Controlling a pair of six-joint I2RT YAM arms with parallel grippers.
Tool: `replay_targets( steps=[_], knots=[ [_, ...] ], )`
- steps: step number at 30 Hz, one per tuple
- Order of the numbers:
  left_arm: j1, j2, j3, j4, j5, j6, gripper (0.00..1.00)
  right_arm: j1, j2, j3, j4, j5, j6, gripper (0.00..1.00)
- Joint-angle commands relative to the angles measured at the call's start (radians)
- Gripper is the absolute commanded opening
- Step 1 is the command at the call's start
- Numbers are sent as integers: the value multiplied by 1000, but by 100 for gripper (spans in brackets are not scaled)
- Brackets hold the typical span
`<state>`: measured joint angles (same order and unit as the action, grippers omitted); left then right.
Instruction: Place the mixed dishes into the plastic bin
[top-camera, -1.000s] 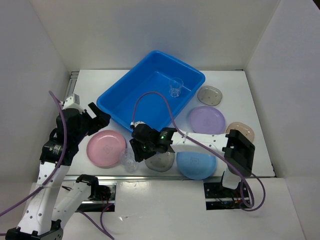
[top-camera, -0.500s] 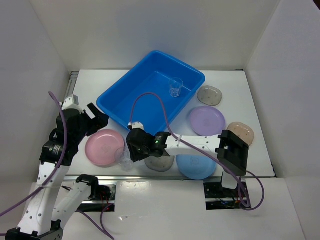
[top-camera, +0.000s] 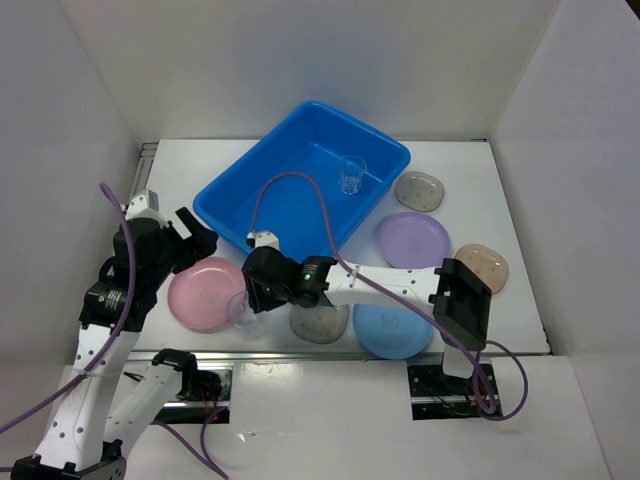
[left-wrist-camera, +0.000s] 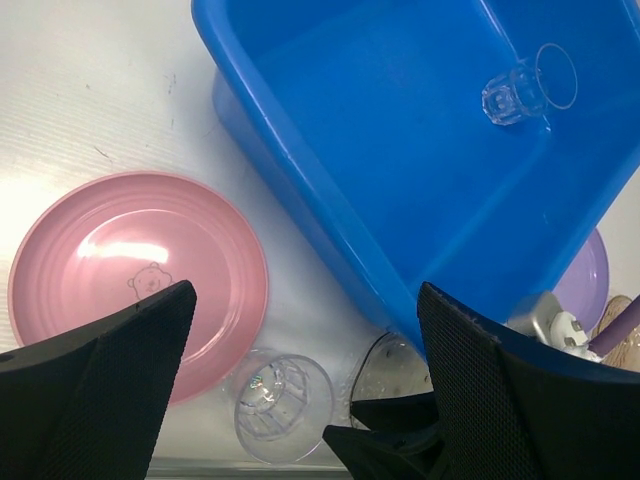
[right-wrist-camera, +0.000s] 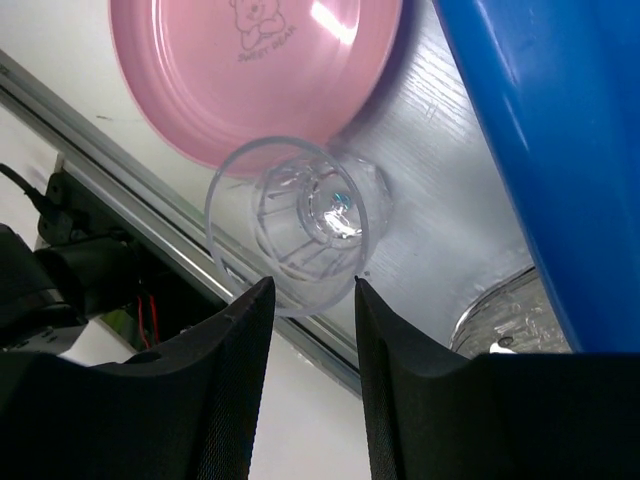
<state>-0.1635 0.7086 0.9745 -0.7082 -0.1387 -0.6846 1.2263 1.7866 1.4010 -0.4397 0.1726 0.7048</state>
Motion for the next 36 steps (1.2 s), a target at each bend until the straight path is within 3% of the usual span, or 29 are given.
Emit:
replay_targets(
  steps=[1,10,13,14,17,26,30,35,36],
  knots=[
    [-2,-14,12,9,-22,22,98,9,66,49,6,30,-14,43],
    [-2,-23,12,9,-32,31,100,9,140,79,-5,82,-33,40],
    [-2,-23,12,9,-41,31,100,9,160,102,-16,82,-33,23],
    [-2,-23,12,9,-41,31,100,9,171,114,-25,91,-33,13],
    [-2,-23,1,9,-41,31,100,9,162,141,-63,113,-33,1],
    [-2,-23,1,18,-61,40,100,9,-94,363,-264,68,-123,1],
    [-2,-14,19,18,-108,40,100,-69,-214,461,-315,125,-133,1],
    [-2,-34,39,7,-173,16,100,-339,-222,472,-315,166,-211,1],
    [-2,-34,39,7,-173,16,100,-443,-208,472,-304,179,-226,1]
  ],
)
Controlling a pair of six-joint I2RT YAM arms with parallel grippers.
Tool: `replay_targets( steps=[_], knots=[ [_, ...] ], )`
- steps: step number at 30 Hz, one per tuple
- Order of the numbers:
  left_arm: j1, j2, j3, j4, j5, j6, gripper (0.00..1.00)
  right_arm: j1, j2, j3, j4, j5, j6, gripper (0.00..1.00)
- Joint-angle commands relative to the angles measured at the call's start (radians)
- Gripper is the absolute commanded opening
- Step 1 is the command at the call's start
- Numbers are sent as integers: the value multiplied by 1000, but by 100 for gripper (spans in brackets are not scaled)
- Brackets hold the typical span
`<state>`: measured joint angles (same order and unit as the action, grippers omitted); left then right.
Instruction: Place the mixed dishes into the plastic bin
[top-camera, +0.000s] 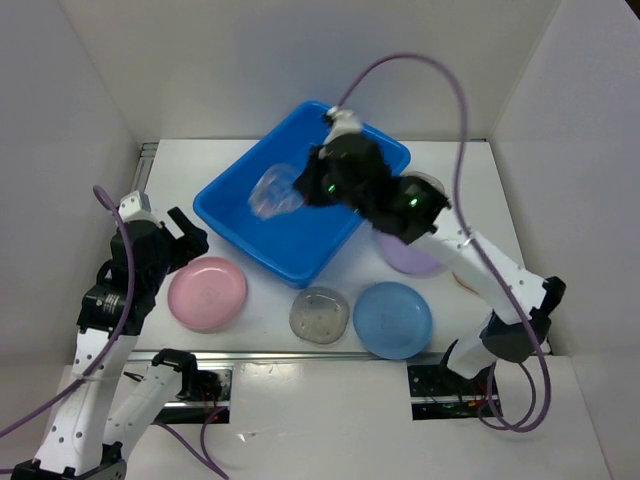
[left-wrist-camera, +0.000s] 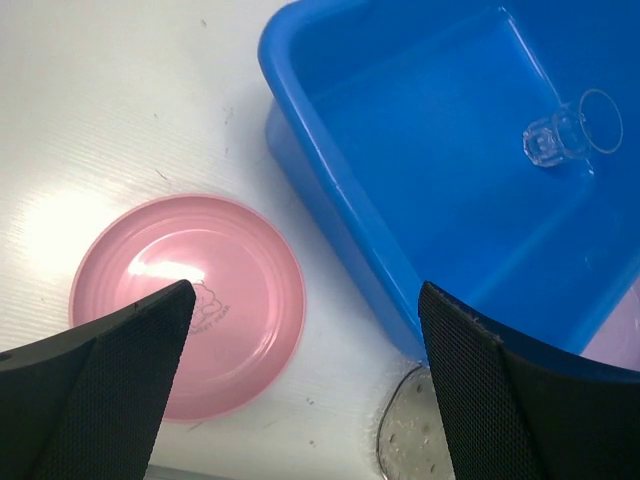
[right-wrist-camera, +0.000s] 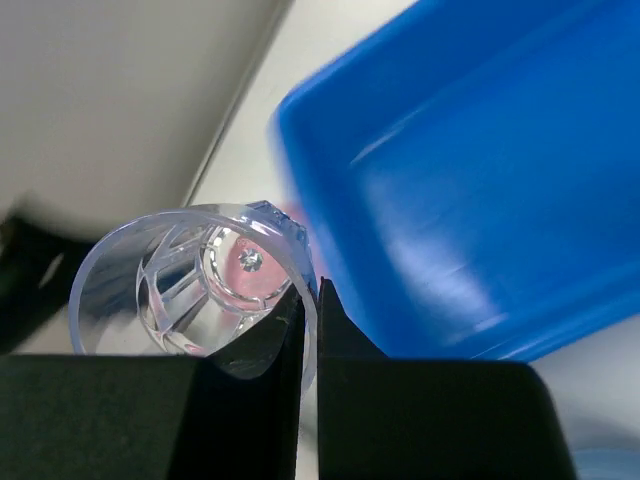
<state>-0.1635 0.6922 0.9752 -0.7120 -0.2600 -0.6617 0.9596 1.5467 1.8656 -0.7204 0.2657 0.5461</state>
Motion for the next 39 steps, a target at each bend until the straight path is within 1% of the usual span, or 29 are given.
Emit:
replay_targets(
  steps=[1,2,3,5,7,10,11,12,13,14,16,19,20,24,29,39],
  knots=[
    [-2,-17,39,20,-51,-7,100,-267,70,23,-24,86,-98,1],
    [-2,-17,39,20,-51,-7,100,-268,93,36,-14,86,-113,1],
    [-2,-17,39,20,-41,-7,100,-342,122,55,-14,98,-130,1],
    [-2,-17,30,43,-18,-19,100,-430,232,125,-14,107,-167,1],
    [-2,-17,20,54,-7,-30,100,-499,283,156,-1,118,-187,1],
    [-2,-17,11,54,2,-30,100,-577,377,204,41,74,-187,1],
    [-2,-17,2,54,2,-30,100,-593,435,246,41,73,-187,1],
    [-2,-17,2,54,2,-30,100,-602,435,271,30,64,-187,1],
    [-2,-17,2,54,-7,-20,100,-620,494,324,19,64,-187,1],
    [-2,-17,2,54,-7,-19,100,-621,551,351,19,64,-187,1],
    [-2,-17,2,54,-19,-19,100,-650,604,436,-5,50,-187,1],
    [-2,-17,2,63,-28,-19,100,-664,656,492,-14,21,-178,1],
    [-2,-8,-7,72,-28,-10,100,-683,702,535,-14,-6,-169,1],
    [-2,1,-18,83,-28,-10,100,-683,751,581,-25,-32,-160,1],
    [-2,21,-18,101,-28,-10,100,-683,773,593,-34,-86,-141,1],
    [-2,21,-18,111,-38,-1,100,-683,783,540,-57,-75,-160,1]
  ],
)
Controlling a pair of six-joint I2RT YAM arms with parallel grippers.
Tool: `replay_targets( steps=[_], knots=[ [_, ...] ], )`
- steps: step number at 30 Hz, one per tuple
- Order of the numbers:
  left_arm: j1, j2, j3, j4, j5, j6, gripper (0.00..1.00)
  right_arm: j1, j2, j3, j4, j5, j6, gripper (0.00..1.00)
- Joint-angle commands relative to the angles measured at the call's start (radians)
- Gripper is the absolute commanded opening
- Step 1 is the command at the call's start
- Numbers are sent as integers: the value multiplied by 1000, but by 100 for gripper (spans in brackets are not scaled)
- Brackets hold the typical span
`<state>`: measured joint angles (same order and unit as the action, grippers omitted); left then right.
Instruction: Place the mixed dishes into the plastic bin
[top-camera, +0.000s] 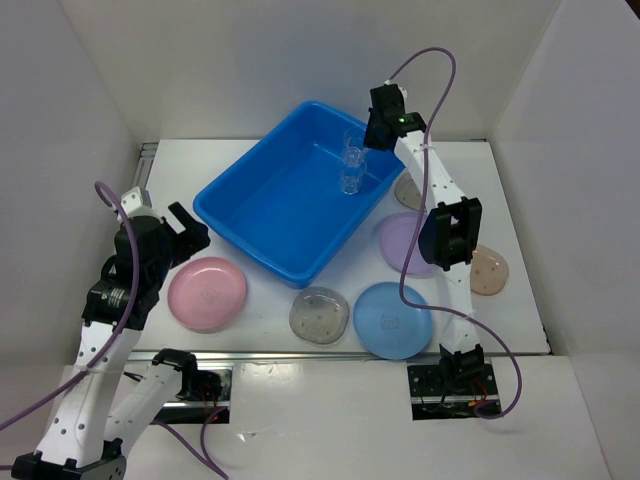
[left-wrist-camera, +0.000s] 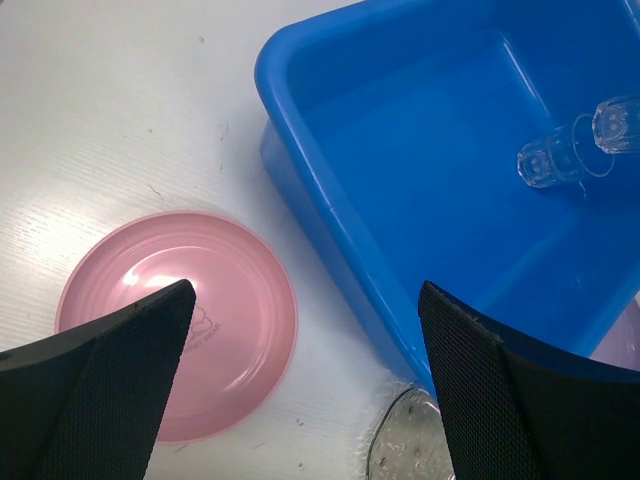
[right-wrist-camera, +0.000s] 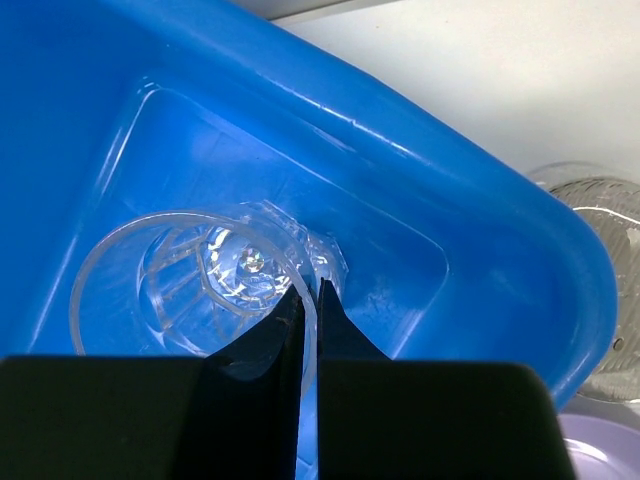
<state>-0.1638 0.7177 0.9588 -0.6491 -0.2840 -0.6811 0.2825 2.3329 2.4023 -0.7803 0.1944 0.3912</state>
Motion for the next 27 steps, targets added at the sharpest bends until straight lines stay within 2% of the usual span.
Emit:
replay_targets(
  steps=[1,8,10,14,15,17,18,22,23,25,27],
  knots=[
    [-2,-4,-11,48,-14,18,100,-6,6,3,-7,-4,-5,1],
    [-2,-4,-11,48,-14,18,100,-6,-3,-35,-28,7,-15,1],
    [-2,-4,-11,48,-14,18,100,-6,-3,-46,-28,-3,-15,5],
    [-2,-4,-11,48,-4,18,100,-6,-12,-68,-17,-32,-26,28],
    [-2,-4,-11,48,-4,18,100,-6,-24,-68,-7,-44,-26,39],
    [-2,-4,-11,48,-4,18,100,-6,-55,-25,-7,-62,-26,49],
    [-2,-4,-11,48,-4,18,100,-6,-93,-5,-16,-72,-35,59],
    [-2,-4,-11,57,-32,18,100,-6,-199,87,-34,-84,-45,67],
    [-2,9,-11,57,-44,18,100,-6,-272,87,-34,-84,-45,68],
    [-2,70,-22,48,-111,31,100,-6,-364,28,-19,-104,-45,72],
    [-2,196,1,5,-158,41,91,-6,-541,-148,44,-104,-45,73]
  ],
)
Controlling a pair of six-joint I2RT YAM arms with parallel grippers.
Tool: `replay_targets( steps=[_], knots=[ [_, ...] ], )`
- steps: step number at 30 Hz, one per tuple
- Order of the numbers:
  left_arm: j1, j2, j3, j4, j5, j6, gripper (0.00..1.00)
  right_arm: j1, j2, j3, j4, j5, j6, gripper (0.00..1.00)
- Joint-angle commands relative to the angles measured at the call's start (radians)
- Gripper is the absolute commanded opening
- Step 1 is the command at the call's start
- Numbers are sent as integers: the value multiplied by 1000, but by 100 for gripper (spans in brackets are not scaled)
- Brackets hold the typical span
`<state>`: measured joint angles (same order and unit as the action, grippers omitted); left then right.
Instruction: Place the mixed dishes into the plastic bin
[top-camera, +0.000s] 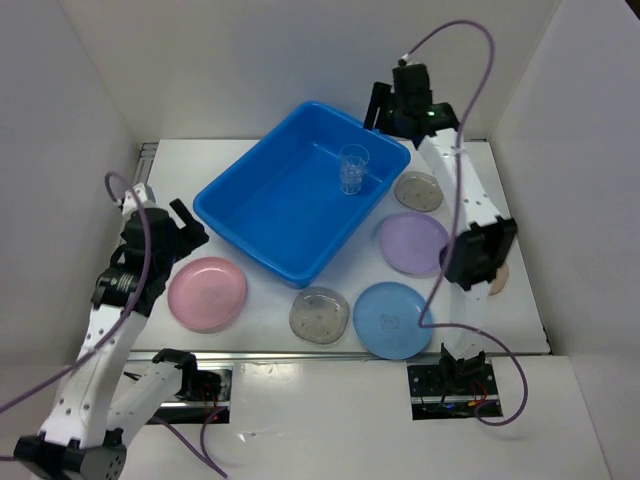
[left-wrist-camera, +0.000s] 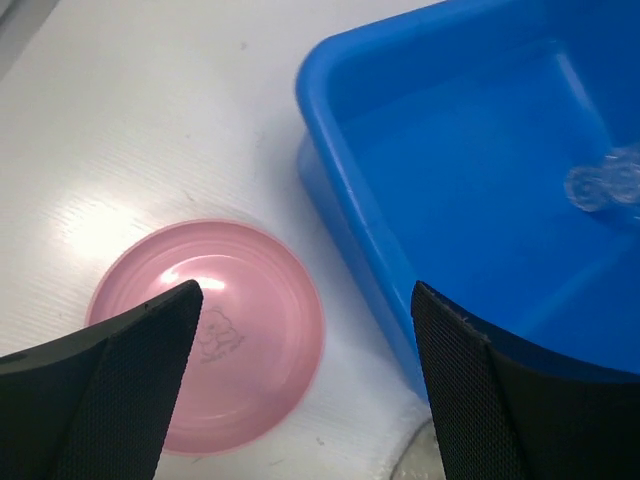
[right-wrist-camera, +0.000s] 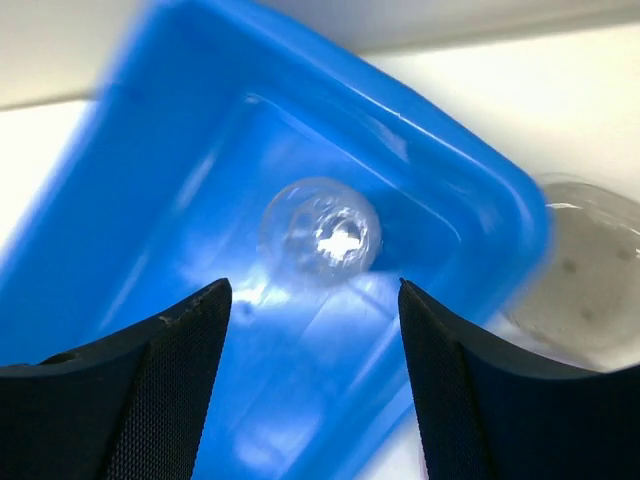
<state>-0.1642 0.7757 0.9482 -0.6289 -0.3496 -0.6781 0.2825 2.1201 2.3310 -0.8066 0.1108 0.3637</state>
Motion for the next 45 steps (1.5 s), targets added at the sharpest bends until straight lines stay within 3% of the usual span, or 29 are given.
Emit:
replay_targets(
  steps=[1,2,4,5,7,11,13,14,18,19,22,23,24,26,27,28,41,44,45],
  knots=[
    [12,183,44,-66,-101,38,87,-6,-391,-220,99,-20,-17,73],
    [59,251,53,-81,-77,38,78,-6,-508,-287,145,-10,-6,73],
    [103,283,54,-94,-36,16,76,-6,-610,-396,171,1,-6,76],
    [120,283,54,-103,1,15,90,-6,-652,-471,172,1,-6,76],
    [141,283,38,-112,14,-27,94,-6,-741,-553,172,-8,-6,76],
    [150,298,21,-137,-8,-51,82,-6,-856,-680,161,-57,12,76],
    [184,309,21,-146,-22,-61,58,-6,-911,-751,161,-66,12,76],
    [196,309,30,-146,-32,-73,30,-6,-926,-772,161,-66,12,76],
    [248,332,31,-146,27,-83,2,-6,-982,-843,161,-57,12,76],
    [258,332,12,-146,44,-93,0,-6,-996,-857,161,-57,12,76],
    [288,332,-22,-146,89,-138,0,-6,-1009,-878,161,-57,12,76],
    [288,342,-22,-146,89,-149,8,-6,-1022,-878,161,-57,12,76],
    [299,343,-22,-146,89,-179,26,-6,-1022,-878,161,-57,12,76],
    [311,368,-35,-166,89,-237,30,-6,-1022,-887,161,-66,12,76],
    [325,387,-46,-166,101,-238,44,-6,-1022,-888,161,-66,12,76],
    [334,399,-57,-155,110,-238,52,-6,-1022,-888,161,-66,12,76],
    [408,619,-6,-181,27,-167,62,3,-945,-917,179,-66,3,77],
    [408,654,37,-251,154,-144,62,3,-924,-917,179,-57,3,77],
    [408,652,-35,-250,317,-212,60,3,-899,-908,179,-48,3,77]
  ],
)
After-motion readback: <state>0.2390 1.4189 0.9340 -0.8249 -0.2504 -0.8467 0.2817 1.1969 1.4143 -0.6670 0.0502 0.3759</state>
